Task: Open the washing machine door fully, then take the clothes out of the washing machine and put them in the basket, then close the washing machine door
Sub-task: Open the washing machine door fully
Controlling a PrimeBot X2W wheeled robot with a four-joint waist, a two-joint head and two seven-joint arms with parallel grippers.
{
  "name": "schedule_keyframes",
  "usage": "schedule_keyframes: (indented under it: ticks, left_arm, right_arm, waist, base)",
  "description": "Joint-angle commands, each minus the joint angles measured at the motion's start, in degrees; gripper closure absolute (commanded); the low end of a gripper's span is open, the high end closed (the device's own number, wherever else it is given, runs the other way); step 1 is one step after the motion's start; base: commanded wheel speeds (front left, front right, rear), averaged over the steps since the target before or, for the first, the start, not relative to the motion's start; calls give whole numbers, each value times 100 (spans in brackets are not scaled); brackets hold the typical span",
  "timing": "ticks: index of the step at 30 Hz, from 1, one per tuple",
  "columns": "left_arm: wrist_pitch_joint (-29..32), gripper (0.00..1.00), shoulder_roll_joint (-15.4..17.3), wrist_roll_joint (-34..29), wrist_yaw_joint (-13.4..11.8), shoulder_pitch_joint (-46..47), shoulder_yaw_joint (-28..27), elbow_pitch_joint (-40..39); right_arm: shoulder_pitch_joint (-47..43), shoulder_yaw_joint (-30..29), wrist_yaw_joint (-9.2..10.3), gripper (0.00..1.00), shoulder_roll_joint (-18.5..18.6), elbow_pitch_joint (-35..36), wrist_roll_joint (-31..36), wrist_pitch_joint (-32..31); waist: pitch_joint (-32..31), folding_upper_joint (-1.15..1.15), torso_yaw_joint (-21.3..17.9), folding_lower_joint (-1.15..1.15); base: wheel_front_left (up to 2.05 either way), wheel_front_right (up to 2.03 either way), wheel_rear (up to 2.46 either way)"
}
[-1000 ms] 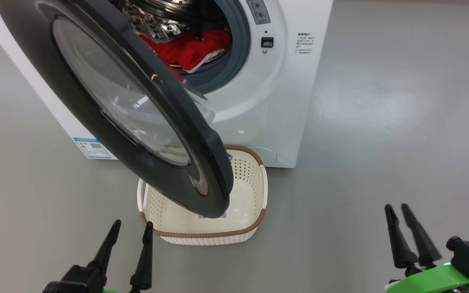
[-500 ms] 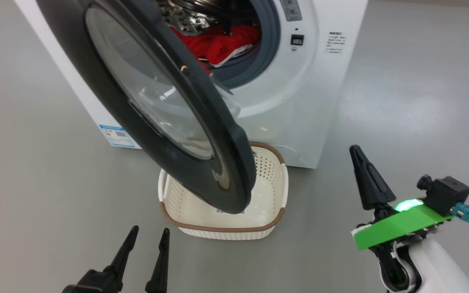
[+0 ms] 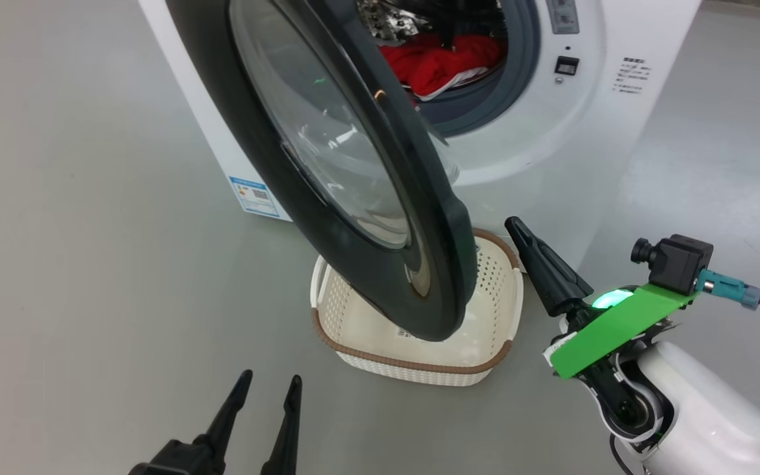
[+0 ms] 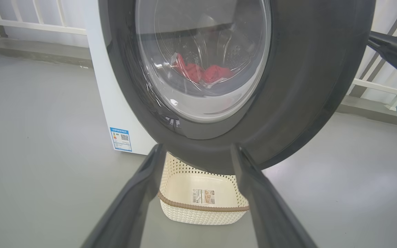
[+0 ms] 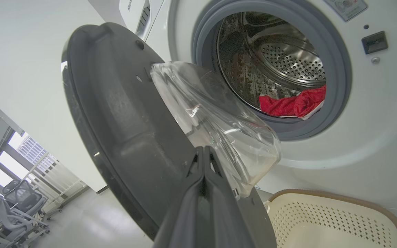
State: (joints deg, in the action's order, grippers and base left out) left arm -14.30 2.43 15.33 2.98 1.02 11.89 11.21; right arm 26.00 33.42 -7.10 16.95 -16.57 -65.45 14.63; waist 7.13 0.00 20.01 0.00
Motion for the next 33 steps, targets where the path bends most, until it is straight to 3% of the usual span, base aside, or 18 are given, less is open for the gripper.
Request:
schedule_keyframes:
  ticks: [1, 7, 16, 33]
  left_arm:
    - [-70, 0, 44, 47, -39, 41, -143, -161]
    - [-70, 0, 44, 138, -88, 128, 59, -210]
    - [-70, 0, 44, 195, -115, 170, 232, -285]
    - [-70, 0, 44, 243, -228, 32, 305, -336]
  right_arm:
    - [145, 141, -39, 100, 38, 147, -150, 36]
    - [691, 863, -39, 100, 487, 305, -1311, -150]
    - [963, 1198, -39, 100, 767, 456, -2332, -776]
    - [795, 1489, -39, 100, 687, 650, -2462, -1231]
  waist:
    - [45, 0, 101, 0]
    - [146, 0, 257, 0]
    - [171, 0, 435, 0]
    - [0, 0, 925, 0]
  base:
    - [0, 0, 0]
    - [0, 0, 0]
    - [0, 0, 0]
    - [0, 0, 0]
